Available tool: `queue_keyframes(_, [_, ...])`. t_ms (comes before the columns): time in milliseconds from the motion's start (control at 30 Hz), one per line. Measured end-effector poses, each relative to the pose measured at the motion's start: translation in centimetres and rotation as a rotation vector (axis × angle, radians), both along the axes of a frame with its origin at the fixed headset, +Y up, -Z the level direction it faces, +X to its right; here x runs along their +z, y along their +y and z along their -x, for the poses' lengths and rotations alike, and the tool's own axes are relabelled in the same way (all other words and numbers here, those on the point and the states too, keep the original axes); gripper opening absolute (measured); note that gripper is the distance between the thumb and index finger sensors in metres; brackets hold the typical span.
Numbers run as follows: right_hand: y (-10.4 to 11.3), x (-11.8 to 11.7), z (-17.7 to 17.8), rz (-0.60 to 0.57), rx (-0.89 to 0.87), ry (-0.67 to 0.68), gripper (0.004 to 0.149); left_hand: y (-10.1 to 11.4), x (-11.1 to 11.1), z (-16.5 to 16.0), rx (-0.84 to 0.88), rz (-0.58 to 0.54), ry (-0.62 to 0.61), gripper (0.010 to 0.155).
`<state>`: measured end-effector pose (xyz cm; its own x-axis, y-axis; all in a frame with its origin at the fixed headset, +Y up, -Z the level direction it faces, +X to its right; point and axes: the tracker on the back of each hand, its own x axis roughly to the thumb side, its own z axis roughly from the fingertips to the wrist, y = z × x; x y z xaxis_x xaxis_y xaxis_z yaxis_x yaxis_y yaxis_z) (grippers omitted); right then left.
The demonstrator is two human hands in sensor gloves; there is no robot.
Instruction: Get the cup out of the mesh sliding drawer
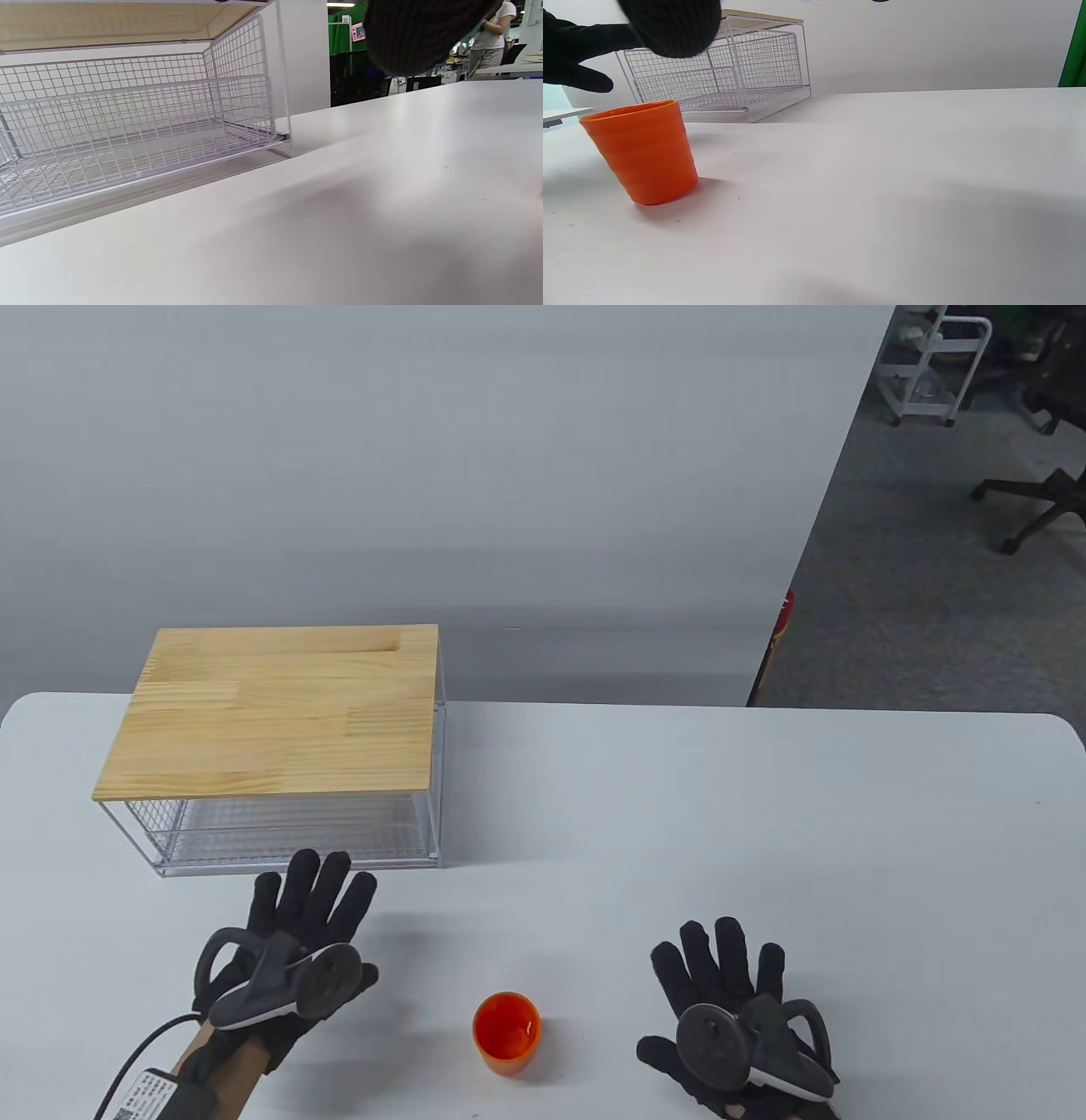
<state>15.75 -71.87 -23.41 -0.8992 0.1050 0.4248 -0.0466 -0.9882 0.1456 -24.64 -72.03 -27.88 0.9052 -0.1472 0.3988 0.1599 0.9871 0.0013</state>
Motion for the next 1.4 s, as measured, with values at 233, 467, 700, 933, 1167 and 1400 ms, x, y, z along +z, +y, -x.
queue_keyframes(233, [0.3,0.4,0.3,-0.023,-0.013,0.015,0.090,0.5,1.8,-0.6,0.050,0.060,-0.024,0.102])
queue_keyframes(467, [0.2,0.3,0.2,-0.030,-0.017,0.017,0.091,-0.7,1.7,0.0,0.105,0.132,-0.026,0.104])
queue_keyframes(700, [0.3,0.3,0.1,-0.040,-0.009,0.012,0.091,-1.4,1.9,-0.2,0.165,0.240,-0.051,0.104])
queue_keyframes(933, [0.2,0.4,0.2,-0.053,-0.004,0.013,0.093,-1.2,2.6,-1.0,0.206,0.256,-0.115,0.102])
queue_keyframes(1167, [0.2,0.5,0.3,-0.057,-0.001,0.020,0.094,-0.9,3.2,-0.8,0.204,0.266,-0.107,0.102])
queue_keyframes(1400, [0.2,0.6,0.3,-0.056,0.008,0.007,0.095,-0.9,3.1,-0.5,0.208,0.297,-0.100,0.101])
